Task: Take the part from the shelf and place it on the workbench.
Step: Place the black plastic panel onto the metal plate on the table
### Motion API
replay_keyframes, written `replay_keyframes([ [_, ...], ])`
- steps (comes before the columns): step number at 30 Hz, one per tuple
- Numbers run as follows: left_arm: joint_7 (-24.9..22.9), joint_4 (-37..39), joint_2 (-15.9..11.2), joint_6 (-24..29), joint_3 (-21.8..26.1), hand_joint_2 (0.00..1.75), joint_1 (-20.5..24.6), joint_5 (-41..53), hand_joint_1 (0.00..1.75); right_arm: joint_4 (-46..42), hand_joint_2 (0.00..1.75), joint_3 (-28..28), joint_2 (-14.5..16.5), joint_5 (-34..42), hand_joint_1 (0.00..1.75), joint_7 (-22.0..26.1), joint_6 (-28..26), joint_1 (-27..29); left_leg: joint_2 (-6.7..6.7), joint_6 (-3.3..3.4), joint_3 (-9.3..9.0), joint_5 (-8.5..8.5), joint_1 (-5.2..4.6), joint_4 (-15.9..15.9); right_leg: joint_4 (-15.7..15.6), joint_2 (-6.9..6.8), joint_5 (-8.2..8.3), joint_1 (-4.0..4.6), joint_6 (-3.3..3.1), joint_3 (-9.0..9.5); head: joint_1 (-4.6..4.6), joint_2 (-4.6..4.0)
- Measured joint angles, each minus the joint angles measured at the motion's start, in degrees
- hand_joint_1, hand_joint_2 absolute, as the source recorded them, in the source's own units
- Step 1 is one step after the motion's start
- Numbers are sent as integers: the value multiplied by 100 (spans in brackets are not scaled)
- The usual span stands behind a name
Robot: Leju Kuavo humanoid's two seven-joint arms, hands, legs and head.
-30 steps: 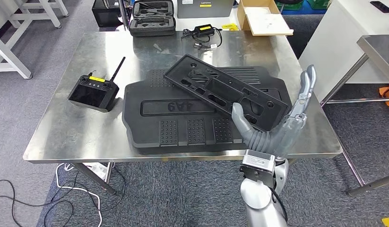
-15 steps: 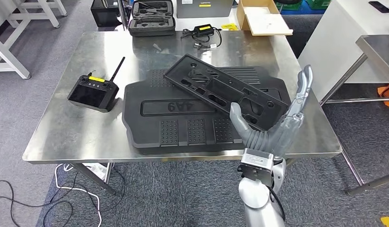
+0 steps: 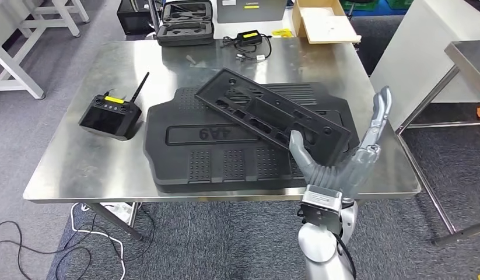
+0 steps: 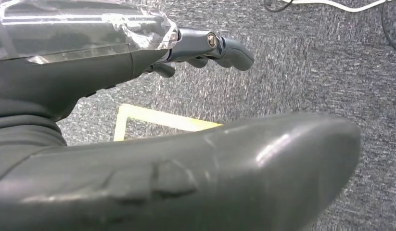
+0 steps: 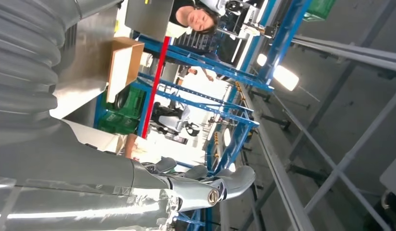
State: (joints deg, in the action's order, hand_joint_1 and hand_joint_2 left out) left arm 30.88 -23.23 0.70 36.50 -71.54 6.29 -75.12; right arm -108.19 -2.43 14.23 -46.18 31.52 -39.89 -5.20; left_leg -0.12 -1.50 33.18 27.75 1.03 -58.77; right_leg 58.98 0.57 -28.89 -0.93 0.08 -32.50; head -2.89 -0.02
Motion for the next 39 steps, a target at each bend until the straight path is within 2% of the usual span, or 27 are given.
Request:
replay_keyframes([
  [2,1,0,0,0,0,0,1,1,0,-1,175,0,1,-4,0,-10,0,0,-1,-54,116,226,10,-322,-23,-17,20,-15,-68,8,67,0],
  [4,2,0,0,-1,-1,0,-3,0,0,-2,175,0,2,-7,0,-15,0,4,1,-81,424,601,10,-1044,-21,-34,18,-6,-101,5,155,0],
  [5,2,0,0,-1,-2,0,-8,-2,0,-2,175,0,2,-8,0,-20,0,8,2,-86,576,729,10,-1383,-18,-39,16,4,-109,4,184,0],
  [6,4,0,0,-1,-2,0,-12,-7,0,-2,175,0,2,-11,0,-26,0,11,2,-83,657,758,8,-1569,-16,-40,13,12,-113,5,199,0],
  [7,8,0,0,-2,-2,0,-15,-16,0,-2,175,0,2,-15,0,-33,0,14,2,-70,638,677,5,-1537,-13,-37,11,18,-114,9,212,0],
  [8,14,0,0,-2,-2,0,-15,-25,0,-2,175,0,2,-19,0,-39,0,16,1,-50,518,506,2,-1288,-9,-33,7,21,-113,17,225,0],
  [9,22,0,0,-3,-2,0,-14,-34,0,-2,175,0,2,-23,0,-43,0,15,0,-23,331,300,-1,-891,-6,-27,0,22,-106,27,237,0],
  [11,36,0,0,-5,-2,0,-7,-42,0,-2,175,0,2,-33,0,-49,0,13,-5,22,34,59,-23,-219,10,-20,-18,42,-74,29,261,0],
  [12,40,0,0,-7,-2,0,-4,-43,0,-2,175,0,2,-37,0,-51,0,13,-7,39,-26,31,-36,-58,13,-18,-21,50,-54,23,267,0],
  [15,46,0,0,-8,-3,0,-5,-49,0,-2,175,0,2,-44,0,-56,-1,11,-1,114,-26,21,-37,14,4,-19,-29,49,28,24,265,0],
  [16,46,0,0,-8,-3,0,-3,-52,0,-2,175,0,2,-42,0,-54,-2,9,7,153,-30,4,-25,36,71,-22,-93,45,58,2,251,0],
  [18,46,0,0,-9,-3,0,3,-56,0,-2,175,1,2,-25,0,-39,-2,13,28,211,-30,-23,-12,68,545,-28,-402,37,101,-196,197,0],
  [20,42,0,0,-10,-4,0,0,-64,0,-2,175,9,2,16,0,-14,-2,37,39,232,-18,-25,-27,67,1282,-30,-742,36,129,-530,128,0],
  [21,39,1,0,-11,-4,0,-3,-75,0,-2,175,16,2,40,0,-3,-2,55,44,234,-16,-24,-34,63,1512,-31,-793,35,136,-632,102,0],
  [22,36,1,0,-9,-4,0,-4,-90,0,-2,175,22,2,63,0,11,-2,69,46,235,-15,-23,-40,58,1544,-31,-737,35,134,-642,76,0],
  [23,33,2,0,-7,-4,0,-3,-103,0,-2,175,25,2,79,0,25,-2,79,46,235,-17,-22,-44,50,1338,-31,-576,36,121,-540,50,0],
  [25,33,2,3,-4,-4,0,1,-115,0,-2,175,27,2,94,0,45,-2,83,45,224,-16,-16,-58,33,549,-33,-201,46,73,-166,5,0],
  [26,33,2,4,-3,-4,0,2,-116,0,-2,175,28,2,96,0,52,-3,82,43,208,-9,-16,-67,23,220,-31,-82,58,45,-23,-12,0],
  [27,33,2,5,-2,-4,0,2,-116,0,-2,175,28,2,97,0,56,-3,83,43,187,0,-19,-74,17,34,-28,-34,72,23,49,-20,0],
  [30,33,2,6,3,-4,0,5,-118,0,-2,175,29,4,101,0,62,-4,85,40,105,6,-29,-75,14,-48,-22,2,73,-48,48,4,0],
  [32,34,2,5,8,-4,0,8,-119,0,-2,175,30,11,99,0,67,-4,84,28,46,71,139,-72,-187,-89,-38,45,37,-110,50,43,0],
  [33,35,2,4,10,-4,0,7,-121,0,-2,175,31,15,98,0,68,-4,84,22,21,172,316,-60,-451,-101,-51,61,25,-132,47,79,0],
  [35,35,2,4,11,-5,0,1,-128,0,-2,175,32,17,96,0,73,-4,85,22,-21,466,697,-39,-1182,-98,-65,70,25,-151,27,157,0],
  [36,35,2,4,11,-6,0,-3,-136,0,-2,175,35,17,96,0,75,-4,87,22,-37,570,791,-27,-1458,-95,-69,73,25,-152,21,182,0],
  [37,35,2,4,11,-7,0,-7,-143,0,-2,175,39,17,98,0,77,-4,88,22,-48,588,780,-16,-1550,-91,-71,75,23,-149,16,197,0],
  [38,35,2,4,11,-7,0,-8,-149,0,-2,175,45,17,101,0,79,-4,90,22,-54,504,666,-3,-1421,-85,-70,76,20,-144,15,211,0],
  [39,36,2,4,11,-7,0,-6,-154,0,-2,175,56,17,104,0,83,-4,91,22,-57,325,477,11,-1089,-75,-67,74,14,-133,17,223,0],
])
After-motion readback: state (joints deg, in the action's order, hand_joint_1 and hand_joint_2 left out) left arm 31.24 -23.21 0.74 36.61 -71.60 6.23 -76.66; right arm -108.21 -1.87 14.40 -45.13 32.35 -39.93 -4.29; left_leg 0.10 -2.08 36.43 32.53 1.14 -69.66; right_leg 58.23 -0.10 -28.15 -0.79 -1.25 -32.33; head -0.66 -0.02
